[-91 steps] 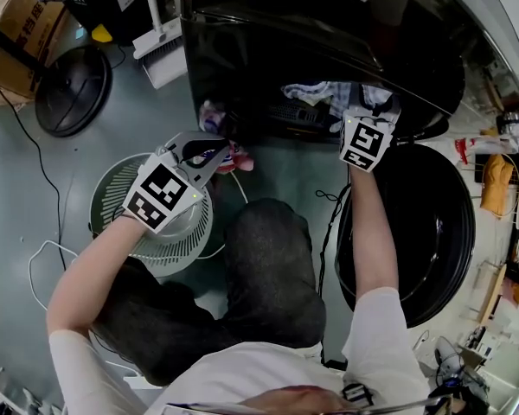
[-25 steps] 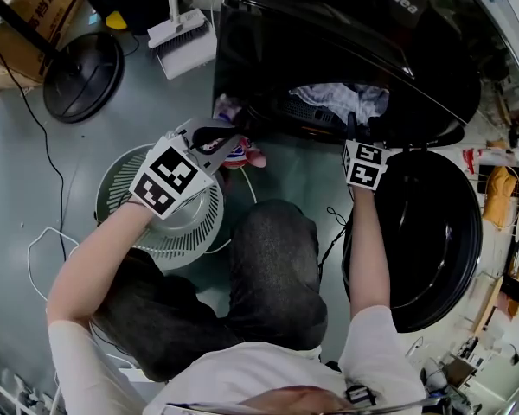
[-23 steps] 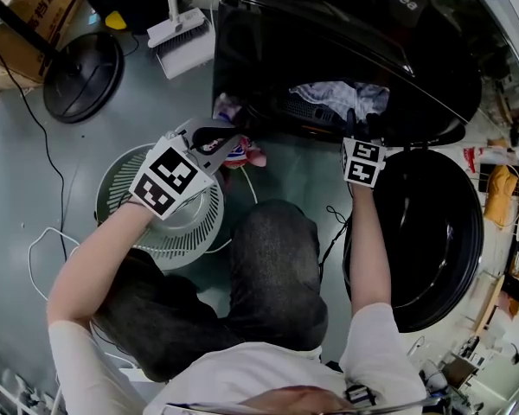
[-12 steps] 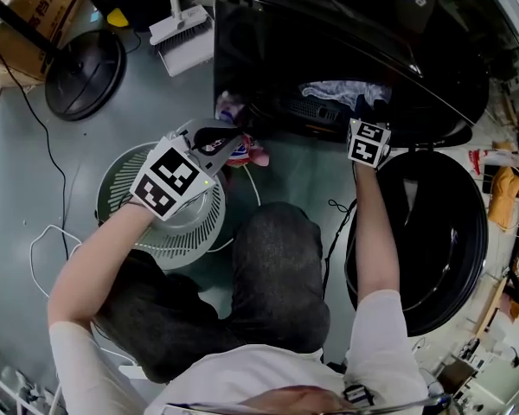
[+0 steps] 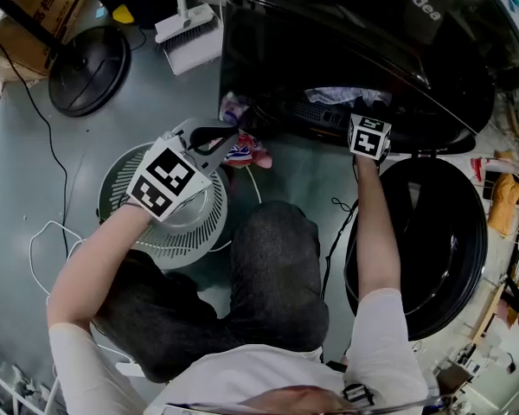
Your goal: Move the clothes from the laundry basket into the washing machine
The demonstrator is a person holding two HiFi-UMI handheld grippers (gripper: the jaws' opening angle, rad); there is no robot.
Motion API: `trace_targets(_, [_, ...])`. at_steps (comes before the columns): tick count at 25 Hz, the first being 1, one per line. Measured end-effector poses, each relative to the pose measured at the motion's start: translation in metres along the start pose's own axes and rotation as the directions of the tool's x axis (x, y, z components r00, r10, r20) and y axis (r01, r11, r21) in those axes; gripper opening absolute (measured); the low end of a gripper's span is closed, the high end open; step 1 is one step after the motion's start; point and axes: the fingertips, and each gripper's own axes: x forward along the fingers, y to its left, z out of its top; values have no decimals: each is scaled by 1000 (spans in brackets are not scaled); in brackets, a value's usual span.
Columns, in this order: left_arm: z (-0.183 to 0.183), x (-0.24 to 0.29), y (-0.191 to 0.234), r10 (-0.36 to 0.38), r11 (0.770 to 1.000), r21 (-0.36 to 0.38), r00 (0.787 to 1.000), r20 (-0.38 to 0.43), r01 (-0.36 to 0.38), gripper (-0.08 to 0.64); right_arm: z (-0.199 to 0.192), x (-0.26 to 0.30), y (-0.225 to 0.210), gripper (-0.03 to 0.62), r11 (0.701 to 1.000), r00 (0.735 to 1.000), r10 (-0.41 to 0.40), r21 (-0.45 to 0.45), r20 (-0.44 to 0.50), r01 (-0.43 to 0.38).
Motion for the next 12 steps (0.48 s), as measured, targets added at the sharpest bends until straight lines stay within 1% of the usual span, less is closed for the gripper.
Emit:
trace_targets(5, [2,-3,3,7,1000,0,1000,9,-7,5,-8,-14,-4,234,997,999,15,81,-28,-13])
trace_targets(9, [7,-7,5,5,1000,6,1000,24,-5,5,-13,-24,-4,284,993,999,10,120,-42,-5])
trace_targets(12, [10,-9,6,3,1000,13,999,35,-3,5,-17,-31,-3,284,987,999,12,158,-53,-3])
